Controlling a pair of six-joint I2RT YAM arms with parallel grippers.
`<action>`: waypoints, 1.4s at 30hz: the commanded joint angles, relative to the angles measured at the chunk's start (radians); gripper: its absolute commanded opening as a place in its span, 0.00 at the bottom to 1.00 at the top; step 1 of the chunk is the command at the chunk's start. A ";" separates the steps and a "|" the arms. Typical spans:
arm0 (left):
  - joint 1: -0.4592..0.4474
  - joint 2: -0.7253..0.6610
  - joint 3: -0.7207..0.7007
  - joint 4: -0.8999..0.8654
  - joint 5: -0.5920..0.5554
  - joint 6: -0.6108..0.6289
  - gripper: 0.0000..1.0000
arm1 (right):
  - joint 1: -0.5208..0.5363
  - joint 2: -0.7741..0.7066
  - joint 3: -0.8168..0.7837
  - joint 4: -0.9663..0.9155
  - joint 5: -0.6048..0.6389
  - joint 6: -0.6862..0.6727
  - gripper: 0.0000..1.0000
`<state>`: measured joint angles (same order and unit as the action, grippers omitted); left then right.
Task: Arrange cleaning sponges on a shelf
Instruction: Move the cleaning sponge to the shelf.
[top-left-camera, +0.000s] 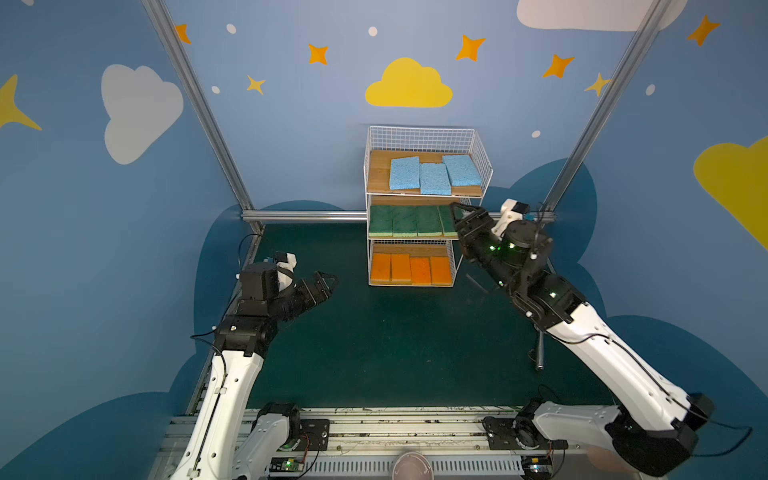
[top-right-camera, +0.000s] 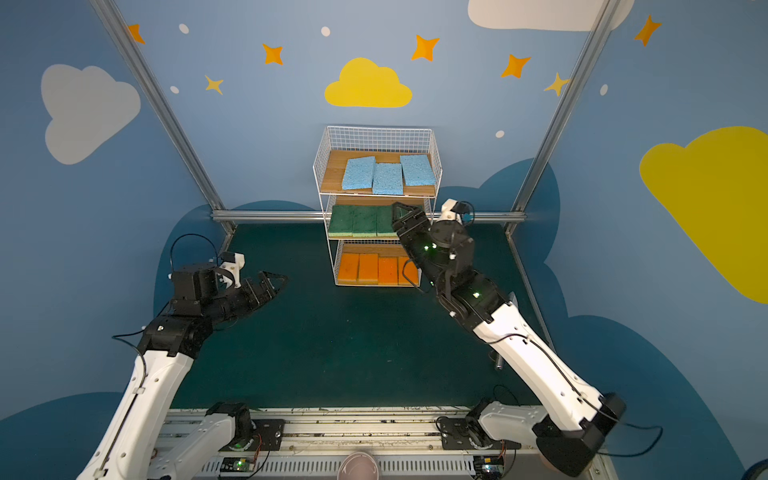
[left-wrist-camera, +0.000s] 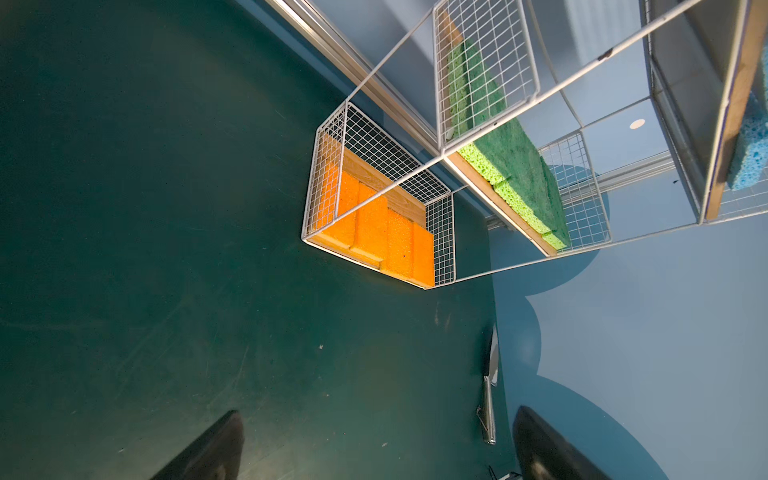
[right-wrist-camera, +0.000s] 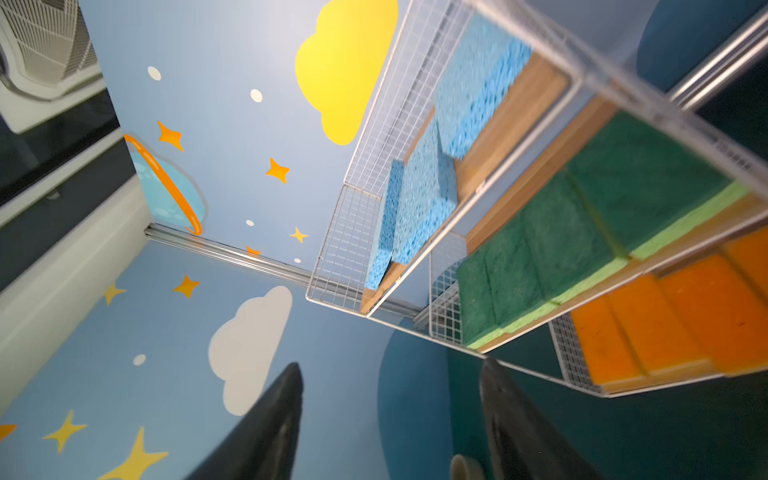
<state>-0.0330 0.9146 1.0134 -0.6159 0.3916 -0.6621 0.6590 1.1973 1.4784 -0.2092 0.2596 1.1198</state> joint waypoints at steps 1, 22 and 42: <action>0.003 0.010 0.017 0.036 -0.013 0.004 0.99 | -0.065 0.044 0.150 -0.146 -0.198 -0.211 0.56; 0.003 0.035 -0.008 0.049 -0.030 0.030 0.99 | -0.122 0.819 1.201 -0.557 -0.365 -0.603 0.05; 0.004 0.043 -0.036 0.062 -0.016 0.038 1.00 | -0.122 0.947 1.241 -0.586 -0.353 -0.648 0.09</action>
<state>-0.0330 0.9615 0.9833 -0.5667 0.3668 -0.6468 0.5400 2.1304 2.7075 -0.7811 -0.1196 0.5041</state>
